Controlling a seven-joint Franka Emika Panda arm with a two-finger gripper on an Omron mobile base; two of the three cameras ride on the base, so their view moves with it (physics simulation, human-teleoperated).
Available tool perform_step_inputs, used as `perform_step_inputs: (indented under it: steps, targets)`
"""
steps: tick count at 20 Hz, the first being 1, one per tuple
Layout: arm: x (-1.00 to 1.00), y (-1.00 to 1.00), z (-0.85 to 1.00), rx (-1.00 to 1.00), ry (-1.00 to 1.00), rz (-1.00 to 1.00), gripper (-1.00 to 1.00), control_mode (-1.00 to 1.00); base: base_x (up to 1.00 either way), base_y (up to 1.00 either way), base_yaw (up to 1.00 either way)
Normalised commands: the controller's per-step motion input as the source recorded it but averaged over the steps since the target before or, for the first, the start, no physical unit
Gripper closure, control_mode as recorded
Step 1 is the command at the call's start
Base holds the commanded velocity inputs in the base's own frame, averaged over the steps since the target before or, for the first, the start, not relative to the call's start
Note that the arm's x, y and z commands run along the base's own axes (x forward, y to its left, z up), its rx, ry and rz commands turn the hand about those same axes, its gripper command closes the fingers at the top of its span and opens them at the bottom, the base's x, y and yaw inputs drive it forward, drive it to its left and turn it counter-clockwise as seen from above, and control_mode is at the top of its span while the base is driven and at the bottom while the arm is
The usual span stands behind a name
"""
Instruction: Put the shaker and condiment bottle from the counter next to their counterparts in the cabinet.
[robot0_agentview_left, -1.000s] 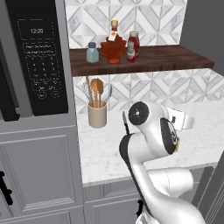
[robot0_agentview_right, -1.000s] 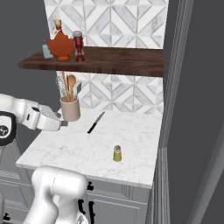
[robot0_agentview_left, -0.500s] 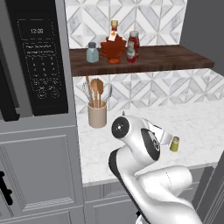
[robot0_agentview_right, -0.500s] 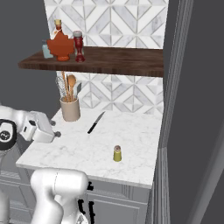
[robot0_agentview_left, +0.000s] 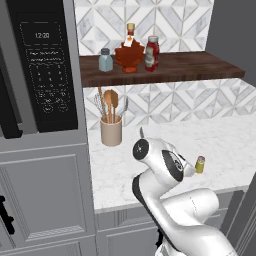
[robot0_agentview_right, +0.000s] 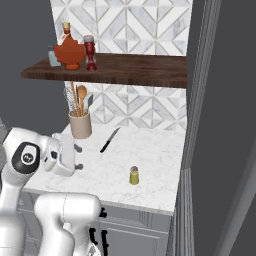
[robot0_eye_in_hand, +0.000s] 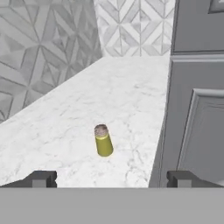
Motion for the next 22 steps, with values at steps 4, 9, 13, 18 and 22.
perform_step_inputs:
  steps: [4,9,13,18,22]
  targets:
    - [0.07,-0.32,-0.14,-0.05,-0.02,-0.33,-1.00,-1.00,0.00,0.00,0.00]
    - [0.17,-0.11,-0.07,-0.14,0.10,-0.02,-1.00,-1.00,0.00,0.00,0.00]
    - [0.02,-0.05,-0.26,-0.05,0.03,0.00,-1.00,-1.00,0.00,0.00,0.00]
    - [0.25,-0.39,-0.67,-0.02,0.00,0.01,-1.00,-1.00,0.00,0.00,0.00]
    - [0.54,-0.51,-0.58,0.02,0.00,0.10,-1.00,-1.00,0.00,0.00,0.00]
